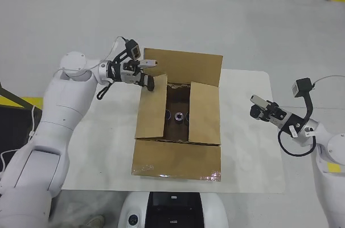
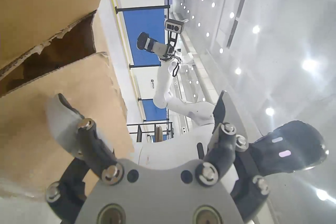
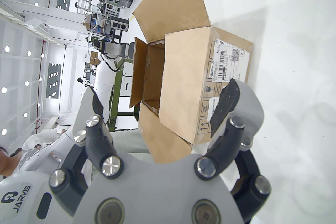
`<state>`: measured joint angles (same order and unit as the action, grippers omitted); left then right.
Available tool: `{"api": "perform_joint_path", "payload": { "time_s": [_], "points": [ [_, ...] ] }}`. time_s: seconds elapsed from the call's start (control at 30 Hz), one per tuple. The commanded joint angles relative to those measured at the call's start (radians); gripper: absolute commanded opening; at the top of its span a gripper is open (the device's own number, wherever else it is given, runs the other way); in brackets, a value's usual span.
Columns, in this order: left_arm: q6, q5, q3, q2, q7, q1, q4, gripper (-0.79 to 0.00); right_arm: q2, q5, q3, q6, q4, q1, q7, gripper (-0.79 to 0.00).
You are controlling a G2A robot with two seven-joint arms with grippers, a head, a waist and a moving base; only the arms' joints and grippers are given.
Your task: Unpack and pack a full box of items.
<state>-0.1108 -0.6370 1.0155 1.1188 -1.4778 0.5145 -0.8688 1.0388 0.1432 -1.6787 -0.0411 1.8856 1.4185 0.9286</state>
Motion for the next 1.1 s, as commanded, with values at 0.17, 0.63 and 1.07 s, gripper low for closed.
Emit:
{"api": "perform_joint_path", "payload": {
  "time_s": [0.17,0.63,1.07],
  "points": [
    [-0.015,0.02,-0.072,0.032,-0.007,-0.035,0.048,0.0,0.0,0.0,0.0,0.0,0.0,0.0,0.0,0.0],
    [-0.103,0.164,-0.123,0.053,0.072,-0.082,0.127,0.0,0.0,0.0,0.0,0.0,0.0,0.0,0.0,0.0],
    [-0.157,0.029,0.036,0.014,0.088,-0.086,0.1,0.0,0.0,0.0,0.0,0.0,0.0,0.0,0.0,0.0]
  ]
}}
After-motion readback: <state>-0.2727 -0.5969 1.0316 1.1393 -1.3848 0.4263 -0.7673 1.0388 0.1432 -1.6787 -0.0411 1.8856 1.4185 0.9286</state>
